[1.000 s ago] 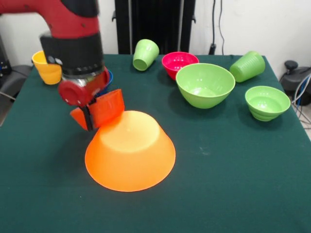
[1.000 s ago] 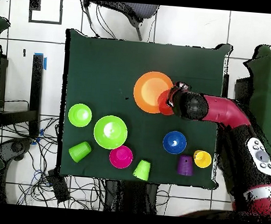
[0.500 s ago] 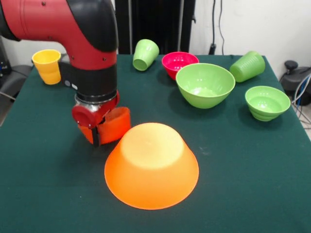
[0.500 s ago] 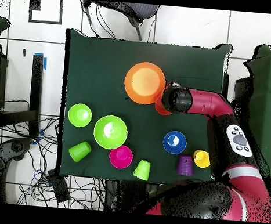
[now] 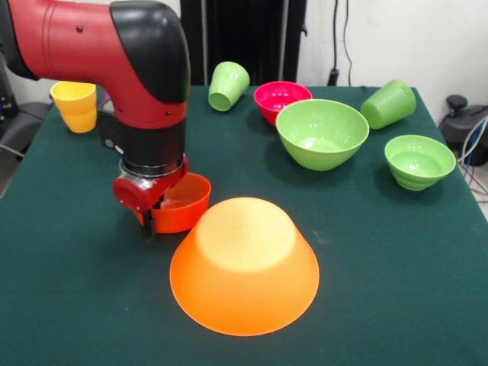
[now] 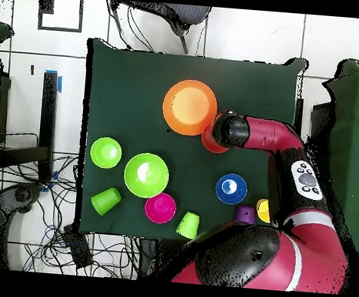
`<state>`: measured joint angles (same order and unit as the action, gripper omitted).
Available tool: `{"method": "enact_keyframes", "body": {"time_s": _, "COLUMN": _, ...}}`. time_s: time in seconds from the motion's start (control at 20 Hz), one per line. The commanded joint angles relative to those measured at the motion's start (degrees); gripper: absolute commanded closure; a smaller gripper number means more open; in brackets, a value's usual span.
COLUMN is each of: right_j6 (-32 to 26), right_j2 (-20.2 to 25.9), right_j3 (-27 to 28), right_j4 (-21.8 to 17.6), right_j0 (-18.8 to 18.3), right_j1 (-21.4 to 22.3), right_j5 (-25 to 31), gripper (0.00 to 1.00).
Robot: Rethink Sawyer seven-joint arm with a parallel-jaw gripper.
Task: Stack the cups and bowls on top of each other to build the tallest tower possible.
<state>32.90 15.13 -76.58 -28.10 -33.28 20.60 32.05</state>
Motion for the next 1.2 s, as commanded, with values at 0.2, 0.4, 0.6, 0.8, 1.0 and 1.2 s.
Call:
{"method": "enact_keyframes", "body": {"time_s": 0.2, "right_j6": 7.72, "right_j2": -2.87, "right_j3": -0.4, "right_j4": -0.13, "right_j0": -0.19, "right_j1": -4.81, "right_j5": 4.19, "gripper": 1.0}}
{"method": "enact_keyframes", "body": {"time_s": 0.4, "right_j6": 6.38, "right_j2": -3.48, "right_j3": -0.58, "right_j4": 0.37, "right_j0": 0.28, "right_j1": -3.6, "right_j5": 6.54, "gripper": 1.0}}
{"method": "enact_keyframes", "body": {"time_s": 0.6, "right_j6": 3.91, "right_j2": -4.66, "right_j3": 1.29, "right_j4": 0.65, "right_j0": 1.74, "right_j1": -3.27, "right_j5": 12.91, "gripper": 1.0}}
{"method": "enact_keyframes", "body": {"time_s": 0.8, "right_j6": 3.58, "right_j2": -4.84, "right_j3": 2.01, "right_j4": 1.31, "right_j0": 2.72, "right_j1": -2.44, "right_j5": 16.48, "gripper": 1.0}}
{"method": "enact_keyframes", "body": {"time_s": 1.0, "right_j6": 5.38, "right_j2": -4.52, "right_j3": 4.12, "right_j4": 2.8, "right_j0": 4.64, "right_j1": -2.17, "right_j5": 20.41, "gripper": 1.0}}
{"method": "enact_keyframes", "body": {"time_s": 1.2, "right_j6": 5.5, "right_j2": -3.34, "right_j3": 6.03, "right_j4": 3.69, "right_j0": 4.08, "right_j1": -3.47, "right_j5": 21.57, "gripper": 1.0}}
